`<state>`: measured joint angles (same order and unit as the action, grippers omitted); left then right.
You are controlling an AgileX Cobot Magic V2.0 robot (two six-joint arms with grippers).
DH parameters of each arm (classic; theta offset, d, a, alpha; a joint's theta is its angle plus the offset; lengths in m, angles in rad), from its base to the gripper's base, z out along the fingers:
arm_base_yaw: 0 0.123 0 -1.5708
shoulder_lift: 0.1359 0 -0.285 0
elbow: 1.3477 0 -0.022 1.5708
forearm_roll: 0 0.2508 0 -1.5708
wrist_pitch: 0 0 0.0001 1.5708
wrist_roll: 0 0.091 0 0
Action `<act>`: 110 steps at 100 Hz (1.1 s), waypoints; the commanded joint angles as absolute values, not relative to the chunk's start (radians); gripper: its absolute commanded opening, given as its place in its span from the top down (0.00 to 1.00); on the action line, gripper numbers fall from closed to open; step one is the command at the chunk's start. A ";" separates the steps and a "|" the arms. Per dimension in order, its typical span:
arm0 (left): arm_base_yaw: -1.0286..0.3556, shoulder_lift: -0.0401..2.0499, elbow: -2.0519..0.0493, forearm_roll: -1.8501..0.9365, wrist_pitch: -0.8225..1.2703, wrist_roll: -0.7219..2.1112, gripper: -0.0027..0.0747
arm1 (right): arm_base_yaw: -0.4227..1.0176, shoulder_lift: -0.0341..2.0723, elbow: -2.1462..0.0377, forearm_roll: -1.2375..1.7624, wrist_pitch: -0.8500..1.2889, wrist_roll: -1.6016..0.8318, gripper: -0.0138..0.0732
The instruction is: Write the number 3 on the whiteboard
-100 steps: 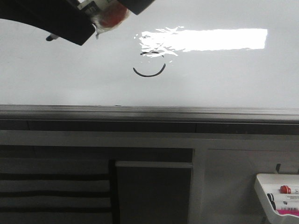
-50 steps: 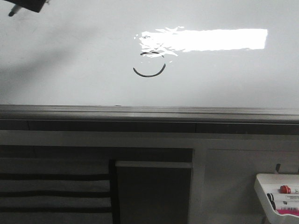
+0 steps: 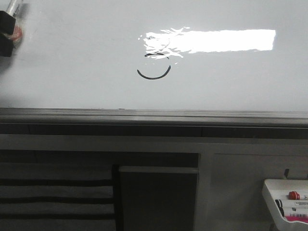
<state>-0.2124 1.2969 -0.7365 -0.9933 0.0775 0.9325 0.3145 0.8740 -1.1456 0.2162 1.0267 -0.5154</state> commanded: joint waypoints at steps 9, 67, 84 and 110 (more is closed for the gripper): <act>-0.211 1.280 -0.772 -1.010 0.000 0.923 0.99 | 0.307 0.874 -1.164 0.221 0.947 -0.513 0.55; -0.211 1.257 -0.773 -0.997 -0.048 0.925 0.46 | 0.307 0.874 -1.164 0.221 0.943 -0.464 0.55; -0.211 1.123 -0.773 -0.968 0.017 0.925 0.46 | 0.307 0.870 -1.112 0.219 0.900 -0.309 0.55; -0.211 0.849 -0.766 -0.863 0.315 0.923 0.46 | 0.307 0.787 -0.856 0.219 0.618 -0.155 0.56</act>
<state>-0.2124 0.9406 -0.7386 -0.8794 0.2581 0.9325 0.3145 0.8302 -0.8990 0.2162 0.7728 -0.1930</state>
